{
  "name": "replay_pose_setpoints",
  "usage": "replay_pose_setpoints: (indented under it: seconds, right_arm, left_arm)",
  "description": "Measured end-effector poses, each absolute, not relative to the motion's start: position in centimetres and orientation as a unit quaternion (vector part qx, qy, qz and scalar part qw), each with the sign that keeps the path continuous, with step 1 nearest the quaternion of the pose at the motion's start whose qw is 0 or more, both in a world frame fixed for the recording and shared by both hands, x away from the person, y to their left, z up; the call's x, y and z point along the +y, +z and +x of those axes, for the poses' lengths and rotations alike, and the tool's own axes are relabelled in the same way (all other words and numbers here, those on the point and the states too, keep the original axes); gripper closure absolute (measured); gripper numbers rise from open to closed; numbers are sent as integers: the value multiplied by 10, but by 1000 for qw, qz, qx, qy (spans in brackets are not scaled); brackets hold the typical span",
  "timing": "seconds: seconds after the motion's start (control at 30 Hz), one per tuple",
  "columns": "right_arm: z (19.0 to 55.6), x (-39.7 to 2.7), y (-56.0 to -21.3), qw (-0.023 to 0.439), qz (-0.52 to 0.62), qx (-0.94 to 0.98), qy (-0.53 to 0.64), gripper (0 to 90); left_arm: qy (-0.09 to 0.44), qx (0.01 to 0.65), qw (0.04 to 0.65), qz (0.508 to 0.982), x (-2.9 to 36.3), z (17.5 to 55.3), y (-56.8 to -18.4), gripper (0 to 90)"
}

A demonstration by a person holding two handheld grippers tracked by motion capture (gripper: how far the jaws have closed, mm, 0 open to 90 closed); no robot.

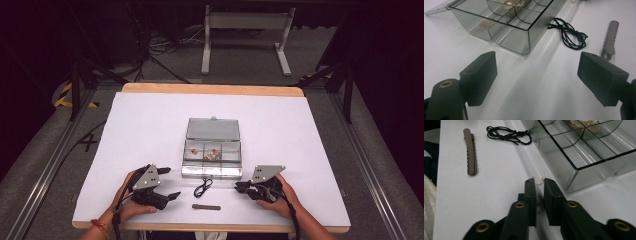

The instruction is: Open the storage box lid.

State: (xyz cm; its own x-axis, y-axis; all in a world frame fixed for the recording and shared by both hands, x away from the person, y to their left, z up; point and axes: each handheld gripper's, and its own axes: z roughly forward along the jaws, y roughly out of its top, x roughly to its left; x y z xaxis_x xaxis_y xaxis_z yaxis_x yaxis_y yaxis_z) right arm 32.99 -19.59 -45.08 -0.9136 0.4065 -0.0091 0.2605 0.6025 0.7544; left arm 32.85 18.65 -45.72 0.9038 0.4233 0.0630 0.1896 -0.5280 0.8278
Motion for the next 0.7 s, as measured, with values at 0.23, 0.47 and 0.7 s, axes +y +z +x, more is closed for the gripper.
replay_pose_setpoints:
  seconds: [0.23,0.47,0.7]
  right_arm:
    - [328,-195,-450,94,187,893,400,863]
    - [325,-200,-442,99,190,885,413,864]
    - [320,-202,-430,111,188,876,429,865]
  left_arm:
    - [129,178,452,865,186,329,-457,168]
    - [131,179,453,863,187,329,-457,168]
    - [129,182,457,861,188,328,-457,168]
